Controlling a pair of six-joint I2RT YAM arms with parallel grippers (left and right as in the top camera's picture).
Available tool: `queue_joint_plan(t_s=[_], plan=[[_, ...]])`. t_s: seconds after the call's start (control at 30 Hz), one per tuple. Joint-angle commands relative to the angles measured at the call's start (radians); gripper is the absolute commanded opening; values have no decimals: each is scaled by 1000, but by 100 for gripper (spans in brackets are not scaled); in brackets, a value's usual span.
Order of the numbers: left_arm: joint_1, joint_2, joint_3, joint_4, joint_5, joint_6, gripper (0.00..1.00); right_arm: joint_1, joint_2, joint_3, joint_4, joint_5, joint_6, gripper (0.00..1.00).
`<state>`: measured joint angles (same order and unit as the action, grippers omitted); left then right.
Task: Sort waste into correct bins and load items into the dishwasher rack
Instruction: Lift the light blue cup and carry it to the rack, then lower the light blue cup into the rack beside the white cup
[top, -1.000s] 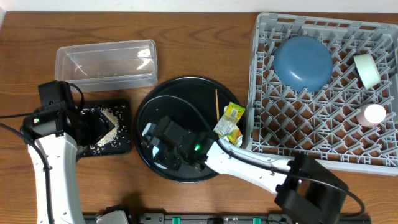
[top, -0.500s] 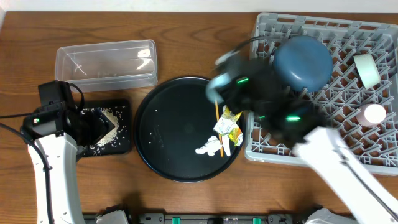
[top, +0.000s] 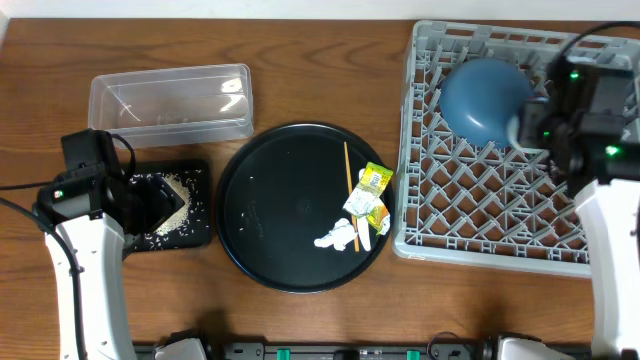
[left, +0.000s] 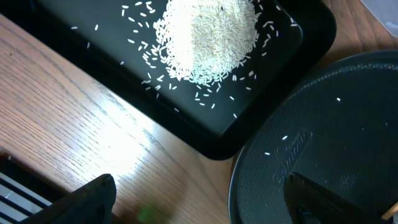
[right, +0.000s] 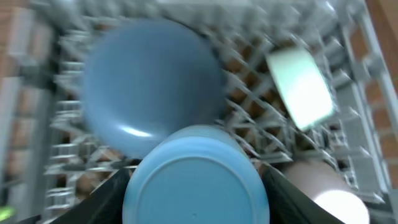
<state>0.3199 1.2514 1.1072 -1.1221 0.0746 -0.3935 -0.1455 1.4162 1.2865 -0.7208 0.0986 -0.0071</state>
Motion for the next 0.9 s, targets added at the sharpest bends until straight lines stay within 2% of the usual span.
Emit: queue_joint_plan(t_s=[0.0,0.2,0.53,0.57,0.67,0.87], plan=[[4,4,-4,-3,-12,-8,87,-67,61,-6,7,3,9,45],[4,4,-4,-4,-11,-8,88,-122,164,-6,29,3,8,45],[4,4,-4,-3,-12,-9,87,-130,256,-6,35,29,6,44],[4,4,-4,-3,-12,-9,87,-130,264,-6,32,29,6,45],[4,4,-4,-3,-11,-8,87,-130,268,-6,24,29,6,55],[4,4,-4,-3,-11,-9,87,-130,265,-6,18,29,6,61]])
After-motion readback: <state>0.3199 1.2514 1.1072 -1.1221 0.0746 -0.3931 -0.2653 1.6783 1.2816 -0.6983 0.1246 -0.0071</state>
